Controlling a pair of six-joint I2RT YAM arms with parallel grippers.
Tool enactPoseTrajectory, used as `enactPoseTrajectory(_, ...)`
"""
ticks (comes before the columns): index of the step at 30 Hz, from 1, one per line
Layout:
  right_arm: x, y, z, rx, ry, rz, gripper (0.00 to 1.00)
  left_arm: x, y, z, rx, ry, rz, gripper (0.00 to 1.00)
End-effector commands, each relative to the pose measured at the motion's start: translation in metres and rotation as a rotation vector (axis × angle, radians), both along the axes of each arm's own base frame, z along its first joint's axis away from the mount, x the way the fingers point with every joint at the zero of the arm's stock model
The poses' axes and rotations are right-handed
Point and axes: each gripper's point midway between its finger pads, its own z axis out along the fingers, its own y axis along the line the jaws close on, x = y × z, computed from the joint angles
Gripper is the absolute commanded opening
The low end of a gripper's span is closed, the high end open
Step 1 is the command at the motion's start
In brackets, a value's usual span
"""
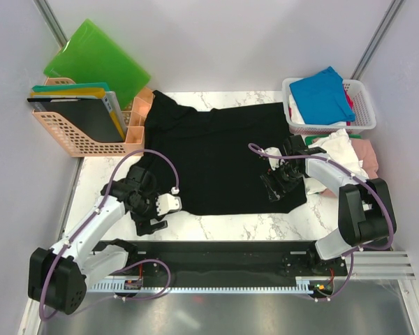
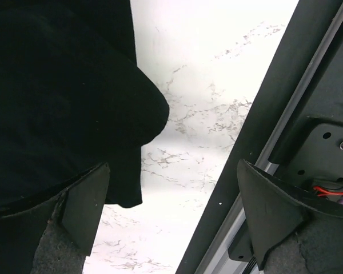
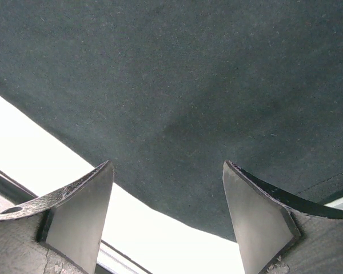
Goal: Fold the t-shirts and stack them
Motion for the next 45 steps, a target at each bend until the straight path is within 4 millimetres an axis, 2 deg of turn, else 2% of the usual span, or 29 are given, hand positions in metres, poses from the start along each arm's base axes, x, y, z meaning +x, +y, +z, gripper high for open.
enactPoseTrajectory(1, 0.011, 0.009, 0.011, 0.045, -0.036, 0.006, 0.85, 0.014, 0.003, -0.005, 0.021, -0.082, -0.059, 1.0)
enactPoseTrajectory(5, 0.009, 0.009, 0.012, 0.045, -0.033, 0.007, 0.84, 0.029, 0.005, -0.015, 0.049, -0.137, -0.063, 1.0)
enactPoseTrajectory(13, 0.004, 0.005, 0.01, 0.029, -0.022, 0.02, 0.84, 0.058, -0.006, -0.01, 0.018, -0.191, -0.022, 0.99)
enactPoseTrajectory(16, 0.004, 0.003, 0.006, 0.015, -0.013, 0.024, 0.84, 0.06, -0.009, -0.009, 0.006, -0.188, -0.006, 0.86)
enactPoseTrajectory(18, 0.004, 0.004, 0.004, 0.014, -0.005, 0.025, 0.84, 0.059, -0.007, -0.011, 0.019, -0.178, -0.001, 0.44)
enactPoseTrajectory(19, 0.004, 0.004, 0.003, 0.016, 0.001, 0.027, 0.84, 0.059, -0.006, -0.011, 0.023, -0.179, 0.003, 0.29)
enactPoseTrajectory(20, 0.004, 0.005, 0.003, 0.02, 0.001, 0.028, 0.84, 0.058, -0.005, -0.013, 0.026, -0.175, 0.01, 0.08)
enactPoseTrajectory(21, 0.004, 0.005, 0.003, 0.023, 0.003, 0.028, 0.84, 0.058, -0.004, -0.014, 0.03, -0.176, 0.011, 0.02)
enactPoseTrajectory(26, 0.005, 0.006, -0.001, 0.024, 0.017, 0.029, 0.83, 0.056, -0.002, -0.014, 0.034, -0.177, 0.015, 0.02)
enactPoseTrajectory(30, 0.004, 0.006, -0.004, 0.023, 0.026, 0.034, 0.82, 0.063, -0.002, -0.003, 0.038, -0.22, 0.018, 0.02)
enactPoseTrajectory(33, 0.004, 0.006, -0.006, 0.02, 0.031, 0.036, 0.81, 0.08, 0.0, 0.012, 0.055, -0.285, 0.022, 0.02)
enactPoseTrajectory(37, 0.004, 0.007, -0.006, 0.026, 0.034, 0.038, 0.81, 0.114, 0.002, 0.034, 0.065, -0.358, 0.067, 0.02)
enactPoseTrajectory(43, 0.004, 0.007, 0.0, 0.03, 0.014, 0.038, 0.81, 0.145, -0.008, 0.041, 0.021, -0.345, 0.141, 0.02)
enactPoseTrajectory(45, 0.003, 0.007, 0.002, 0.029, 0.007, 0.042, 0.81, 0.15, -0.008, 0.033, 0.03, -0.327, 0.155, 0.02)
